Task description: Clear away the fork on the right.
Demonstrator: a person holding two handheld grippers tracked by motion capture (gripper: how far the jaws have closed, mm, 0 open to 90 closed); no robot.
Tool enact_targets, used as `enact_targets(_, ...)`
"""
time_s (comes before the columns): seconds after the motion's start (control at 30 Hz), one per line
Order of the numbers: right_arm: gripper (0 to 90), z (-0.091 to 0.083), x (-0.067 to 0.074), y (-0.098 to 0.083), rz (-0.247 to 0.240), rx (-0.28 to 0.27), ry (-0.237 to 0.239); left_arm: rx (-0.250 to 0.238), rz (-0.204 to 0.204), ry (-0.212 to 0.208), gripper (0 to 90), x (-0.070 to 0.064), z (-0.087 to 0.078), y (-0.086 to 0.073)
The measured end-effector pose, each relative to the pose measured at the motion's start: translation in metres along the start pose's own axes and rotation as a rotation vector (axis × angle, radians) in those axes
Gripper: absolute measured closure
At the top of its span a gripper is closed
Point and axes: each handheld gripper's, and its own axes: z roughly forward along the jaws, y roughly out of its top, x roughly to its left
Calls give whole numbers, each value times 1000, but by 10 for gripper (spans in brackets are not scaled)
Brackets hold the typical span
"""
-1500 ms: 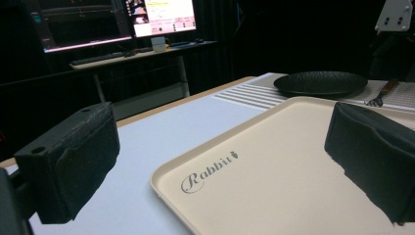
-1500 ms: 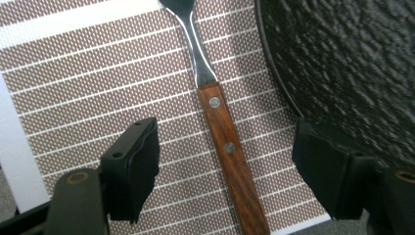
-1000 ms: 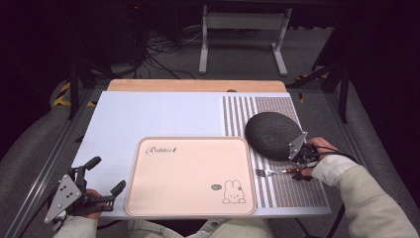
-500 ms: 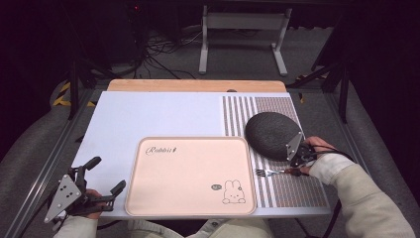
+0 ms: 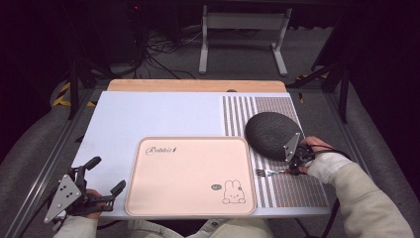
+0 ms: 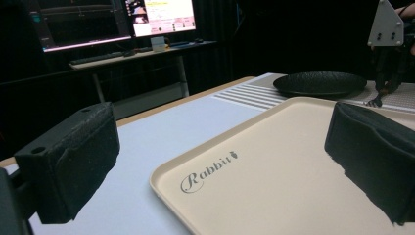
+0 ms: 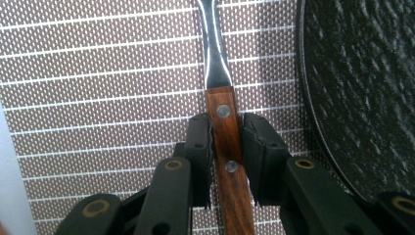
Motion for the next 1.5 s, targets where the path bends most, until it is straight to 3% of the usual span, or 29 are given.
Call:
enact_targets(0.3, 773, -2, 2, 1, -17, 8, 13, 0, 0, 1, 2, 0, 0, 0)
enact_targets(0.67, 775, -16, 6, -1, -14, -7, -8, 1, -1, 2, 2, 0, 0, 0)
enact_targets(1.23, 776, -58, 17, 5, -18, -119, -74, 1, -4, 5, 2, 1, 0, 0)
enact_targets(1.5, 776, -71, 26, 17, 14, -140, -94, 0, -4, 6, 2, 1, 0, 0)
